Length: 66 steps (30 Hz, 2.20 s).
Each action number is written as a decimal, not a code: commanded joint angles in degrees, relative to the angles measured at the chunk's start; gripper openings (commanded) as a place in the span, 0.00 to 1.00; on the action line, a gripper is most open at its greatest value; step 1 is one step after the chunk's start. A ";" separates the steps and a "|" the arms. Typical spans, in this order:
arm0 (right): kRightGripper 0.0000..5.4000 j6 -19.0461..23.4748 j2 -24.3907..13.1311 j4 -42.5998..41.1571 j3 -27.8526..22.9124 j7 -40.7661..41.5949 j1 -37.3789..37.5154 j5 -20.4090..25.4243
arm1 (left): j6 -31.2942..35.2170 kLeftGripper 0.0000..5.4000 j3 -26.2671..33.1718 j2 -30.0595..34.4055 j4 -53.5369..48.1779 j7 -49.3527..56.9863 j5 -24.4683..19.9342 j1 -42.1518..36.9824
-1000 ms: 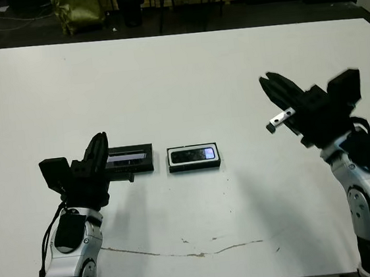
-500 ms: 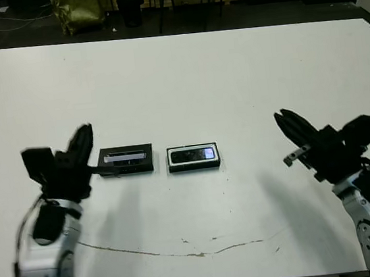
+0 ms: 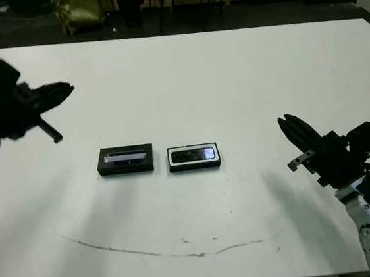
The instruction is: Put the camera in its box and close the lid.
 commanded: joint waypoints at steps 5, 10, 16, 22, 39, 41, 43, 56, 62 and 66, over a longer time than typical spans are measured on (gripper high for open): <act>0.00 1.33 -1.09 0.02 -0.43 -0.35 0.51 0.99 | -5.48 0.00 -3.86 -1.60 10.68 -9.08 1.55 -5.31; 0.00 1.84 -1.69 -0.30 -0.39 -0.68 0.67 0.98 | -5.76 0.00 -6.45 -1.70 17.59 -18.63 1.90 -10.57; 0.00 2.69 -2.90 0.56 -0.71 0.12 0.46 2.30 | -4.46 0.00 -9.27 -2.16 25.28 -29.47 3.04 -15.67; 0.00 3.11 -2.93 1.46 -1.07 0.49 0.40 3.73 | -10.70 0.20 -15.53 -1.21 32.71 -38.04 5.51 -20.81; 0.00 3.17 -2.42 1.25 -0.81 -0.49 1.14 3.21 | -19.93 0.96 -17.08 -2.07 32.76 -34.05 13.28 -20.21; 0.00 3.21 -2.49 1.19 -0.80 -0.50 1.25 3.18 | -19.90 1.00 -16.95 -2.57 33.98 -34.23 13.50 -20.57; 0.00 2.79 -2.42 1.61 -0.84 -0.08 1.17 3.47 | -20.07 1.00 -16.77 -3.01 35.10 -34.22 13.66 -20.82; 0.00 1.99 -2.30 2.34 -0.60 -0.39 1.53 2.29 | -19.45 1.00 -15.28 -4.62 41.57 -38.04 12.09 -21.82; 0.00 2.69 -1.77 1.93 -0.38 -1.22 2.04 2.32 | -19.01 1.00 -16.43 -4.87 41.63 -38.04 9.21 -21.15; 0.00 2.80 -1.53 1.44 -0.25 -1.87 2.49 1.86 | -20.17 1.00 -17.04 -5.30 42.82 -38.04 8.71 -21.11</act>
